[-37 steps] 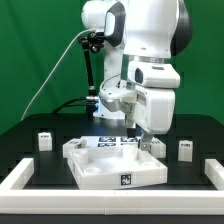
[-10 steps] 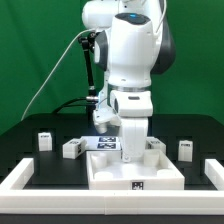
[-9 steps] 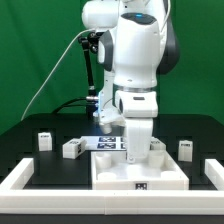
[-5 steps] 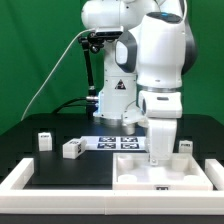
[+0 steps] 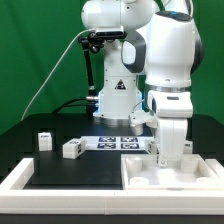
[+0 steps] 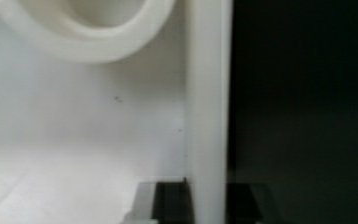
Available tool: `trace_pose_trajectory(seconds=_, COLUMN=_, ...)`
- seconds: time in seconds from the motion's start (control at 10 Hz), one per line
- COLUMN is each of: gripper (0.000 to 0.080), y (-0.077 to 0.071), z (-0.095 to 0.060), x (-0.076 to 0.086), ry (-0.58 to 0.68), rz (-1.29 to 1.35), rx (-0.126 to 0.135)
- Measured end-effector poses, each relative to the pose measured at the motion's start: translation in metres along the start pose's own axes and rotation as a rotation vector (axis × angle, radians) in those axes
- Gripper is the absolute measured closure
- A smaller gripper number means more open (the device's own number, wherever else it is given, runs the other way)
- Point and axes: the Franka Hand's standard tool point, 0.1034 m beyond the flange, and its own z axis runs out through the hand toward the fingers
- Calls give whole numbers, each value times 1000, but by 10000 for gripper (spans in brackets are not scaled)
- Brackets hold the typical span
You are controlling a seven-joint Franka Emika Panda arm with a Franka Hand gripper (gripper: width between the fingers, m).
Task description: Assemble one leg
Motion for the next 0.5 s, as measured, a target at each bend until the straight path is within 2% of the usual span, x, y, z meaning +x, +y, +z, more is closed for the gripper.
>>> trace_pose_trajectory(seconds=0.1, gripper=650, y=0, z=0, x=0, ry=0, rz=0, rx=0)
trace_pose_trajectory(seconds=0.3, gripper=361, y=0, z=0, x=0, ry=0, rz=0, rx=0)
trace_pose_trajectory(seconds=0.4, gripper=361, y=0, z=0, x=0, ry=0, rz=0, rx=0)
trace_pose_trajectory(seconds=0.5, gripper=208, y=0, z=0, x=0, ry=0, rz=0, rx=0)
